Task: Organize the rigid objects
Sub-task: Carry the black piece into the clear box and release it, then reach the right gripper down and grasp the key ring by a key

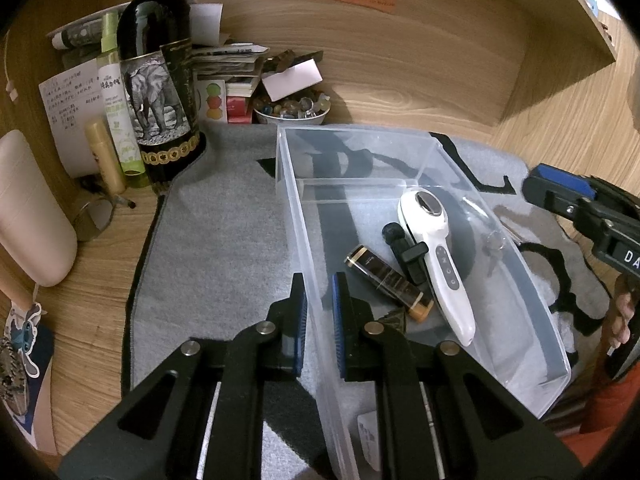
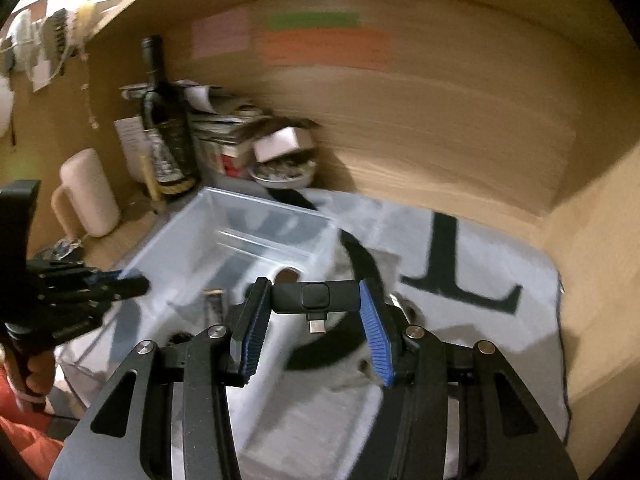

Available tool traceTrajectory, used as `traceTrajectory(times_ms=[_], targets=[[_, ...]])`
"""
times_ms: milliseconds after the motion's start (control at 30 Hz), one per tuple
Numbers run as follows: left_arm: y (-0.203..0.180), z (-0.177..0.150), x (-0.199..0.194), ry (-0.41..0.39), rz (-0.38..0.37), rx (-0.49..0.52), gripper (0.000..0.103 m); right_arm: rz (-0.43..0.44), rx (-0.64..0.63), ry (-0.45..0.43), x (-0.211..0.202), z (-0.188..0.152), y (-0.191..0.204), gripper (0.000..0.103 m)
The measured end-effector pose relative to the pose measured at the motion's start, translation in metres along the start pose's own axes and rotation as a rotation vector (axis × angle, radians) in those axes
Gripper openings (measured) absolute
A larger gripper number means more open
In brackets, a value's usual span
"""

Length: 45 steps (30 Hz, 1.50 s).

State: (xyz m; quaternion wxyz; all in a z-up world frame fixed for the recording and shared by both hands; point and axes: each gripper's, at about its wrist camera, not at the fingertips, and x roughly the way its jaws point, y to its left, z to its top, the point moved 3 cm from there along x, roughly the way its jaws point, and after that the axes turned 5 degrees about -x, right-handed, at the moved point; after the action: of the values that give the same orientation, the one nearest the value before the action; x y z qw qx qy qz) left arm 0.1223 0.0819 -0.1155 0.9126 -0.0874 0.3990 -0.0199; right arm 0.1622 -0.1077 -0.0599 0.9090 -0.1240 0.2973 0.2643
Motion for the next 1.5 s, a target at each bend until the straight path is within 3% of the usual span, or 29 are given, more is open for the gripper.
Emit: traceTrajectory(times_ms=[233,667,767,900,1067,1167,1333,1500], targets=[[0.002,0.000,-0.003,-0.010,-0.015,-0.002,0.010,0.068,-0.070,0.041,0.022,0.006,0.030,0.041],[0.002,-0.001,-0.003,-0.025,-0.022,0.004,0.010,0.144,-0.142,0.218,0.066,-0.004,0.059,0.042],[0.003,-0.001,-0.003,-0.024,-0.021,0.004,0.011,0.127,-0.141,0.217,0.066,-0.004,0.059,0.042],[0.002,0.000,-0.002,-0.023,-0.016,0.006,0.010,0.107,-0.135,0.182,0.056,-0.002,0.055,0.059],[0.001,0.001,-0.001,-0.022,-0.010,0.002,0.010,0.076,-0.099,0.129,0.039,0.003,0.041,0.066],[0.000,0.001,-0.001,-0.022,-0.005,0.001,0.010,0.045,-0.062,0.106,0.028,0.001,0.027,0.080],[0.000,0.002,-0.001,-0.020,-0.001,0.005,0.010,-0.017,0.019,0.087,0.009,-0.012,-0.004,0.082],[0.001,0.002,-0.001,-0.020,0.005,0.010,0.010,-0.072,0.097,0.131,0.006,-0.035,-0.034,0.082]])
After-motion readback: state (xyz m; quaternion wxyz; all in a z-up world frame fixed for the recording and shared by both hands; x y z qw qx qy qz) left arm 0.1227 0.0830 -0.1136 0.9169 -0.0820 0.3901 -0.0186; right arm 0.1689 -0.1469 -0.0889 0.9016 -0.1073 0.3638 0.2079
